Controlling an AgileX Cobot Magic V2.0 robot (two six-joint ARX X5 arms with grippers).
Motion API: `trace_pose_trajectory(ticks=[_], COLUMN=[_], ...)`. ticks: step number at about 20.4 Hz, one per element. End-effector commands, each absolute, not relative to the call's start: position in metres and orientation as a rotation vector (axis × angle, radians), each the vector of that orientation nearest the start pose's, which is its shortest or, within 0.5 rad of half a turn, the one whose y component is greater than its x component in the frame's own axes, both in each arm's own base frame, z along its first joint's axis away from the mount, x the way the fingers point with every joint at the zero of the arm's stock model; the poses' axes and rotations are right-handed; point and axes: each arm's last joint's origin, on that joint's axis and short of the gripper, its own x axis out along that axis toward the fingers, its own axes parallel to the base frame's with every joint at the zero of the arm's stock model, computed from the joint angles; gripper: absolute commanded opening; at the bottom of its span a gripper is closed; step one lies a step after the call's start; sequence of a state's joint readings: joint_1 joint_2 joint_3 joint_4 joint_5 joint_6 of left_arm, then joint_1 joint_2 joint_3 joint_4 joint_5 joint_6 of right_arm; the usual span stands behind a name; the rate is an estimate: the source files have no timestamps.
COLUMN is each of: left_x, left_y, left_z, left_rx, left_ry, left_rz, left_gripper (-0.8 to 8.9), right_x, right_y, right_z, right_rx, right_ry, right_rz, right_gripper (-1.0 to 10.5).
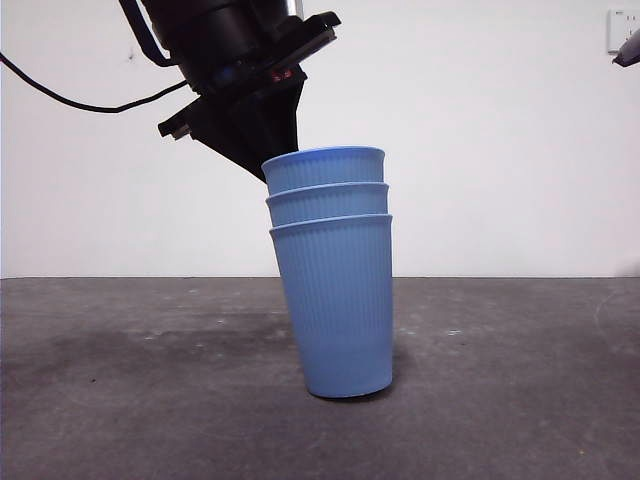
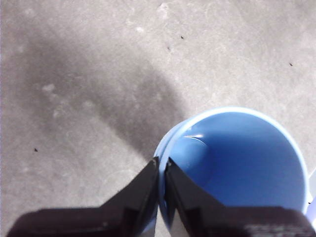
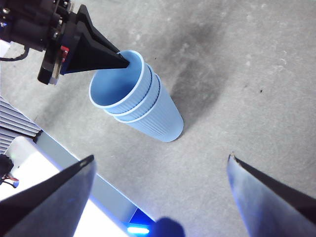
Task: Pick up the cup on the top,put the cup on the left,pick up the cup in the middle,put the cup on the right
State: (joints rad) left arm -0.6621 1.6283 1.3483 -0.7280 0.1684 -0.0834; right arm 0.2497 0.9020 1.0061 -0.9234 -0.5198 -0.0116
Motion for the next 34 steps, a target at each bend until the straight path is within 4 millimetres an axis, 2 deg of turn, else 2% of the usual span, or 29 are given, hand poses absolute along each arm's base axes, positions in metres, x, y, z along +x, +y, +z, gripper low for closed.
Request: trace_pose_trajectory(ticks=[1,4,12,21,24,26,30,32,34], left_x=[0.264,0.261,0.245,0.228,0.224,0.226,0.243,0.256,0.266], left_y=[-0.211,-0.209,-0.197,-0.183,-0.172,-0.159,-0.128,-0.118,-0.109], left_z=[0.278,0.283,0.315,0.396,0.410,0.410,0.402,0.384,0.354], left_rx=[0.180,0.177,0.160,0.164,0.252,0.283,0.232,0.195,0.156], left_ry=[1.022,1.007,0.939,0.807,0.780,0.793,0.858,0.878,0.924], left_rz=[-0.709,-0.711,-0.722,-0.746,-0.624,-0.534,-0.484,-0.480,-0.477], left_gripper=[-0.12,-0.12,-0.12,-0.12,-0.12,-0.12,-0.12,-0.12,-0.12], right_x=[0.149,0.149,0.149,0.149,0.149,0.149,0.149,0.149,0.149], right_y=[0.053,0.053,0.053,0.053,0.053,0.053,0.053,0.053,0.053], right_z=[0.329,0.329,0.329,0.329,0.329,0.329,0.329,0.329,0.329], right_rx=[0.095,0.095,0.095,0.095,0.095,0.095,0.095,0.095,0.095], right_ry=[0.820,0.820,0.820,0.820,0.820,0.820,0.820,0.820,0.820], right_rz=[0.732,0.733,0.732,0.732,0.732,0.732,0.733,0.733,0.733], right_gripper=[4.4,4.4,4.4,4.4,4.4,4.4,4.4,4.4,4.4])
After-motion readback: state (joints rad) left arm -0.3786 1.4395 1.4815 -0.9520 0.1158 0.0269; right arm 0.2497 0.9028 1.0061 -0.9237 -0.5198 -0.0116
